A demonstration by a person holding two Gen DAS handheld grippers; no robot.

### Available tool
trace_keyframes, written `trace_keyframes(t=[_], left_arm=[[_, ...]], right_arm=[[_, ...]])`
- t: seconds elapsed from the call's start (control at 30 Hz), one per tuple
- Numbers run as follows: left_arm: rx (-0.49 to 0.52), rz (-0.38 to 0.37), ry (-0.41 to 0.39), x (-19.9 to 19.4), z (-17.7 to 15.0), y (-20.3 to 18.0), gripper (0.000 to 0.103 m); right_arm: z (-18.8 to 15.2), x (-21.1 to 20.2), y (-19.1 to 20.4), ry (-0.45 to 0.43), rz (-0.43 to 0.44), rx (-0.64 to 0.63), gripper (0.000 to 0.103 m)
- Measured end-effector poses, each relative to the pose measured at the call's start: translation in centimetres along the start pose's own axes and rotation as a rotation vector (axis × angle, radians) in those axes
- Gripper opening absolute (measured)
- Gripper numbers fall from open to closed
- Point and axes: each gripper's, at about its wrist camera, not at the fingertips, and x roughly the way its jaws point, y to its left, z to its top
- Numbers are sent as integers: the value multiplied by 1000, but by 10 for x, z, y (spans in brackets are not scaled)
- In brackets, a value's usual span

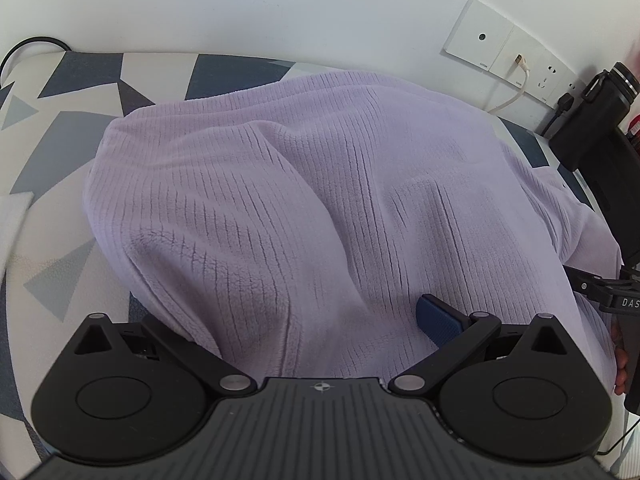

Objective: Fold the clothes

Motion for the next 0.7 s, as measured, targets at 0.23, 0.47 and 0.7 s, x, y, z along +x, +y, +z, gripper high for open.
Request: trace_keyframes(t=[0.23,0.47,0.7], left_arm=[[-46,1,-19,0,0,2,103],[-49,12,-16,0,1,1,103],[-46,50,-17,2,2,-3,102]], right_arm=[[1,-1,0,-1,-4,13,102],[1,0,1,0,-10,0,102],[1,-1,4,-5,-22,-3,100]])
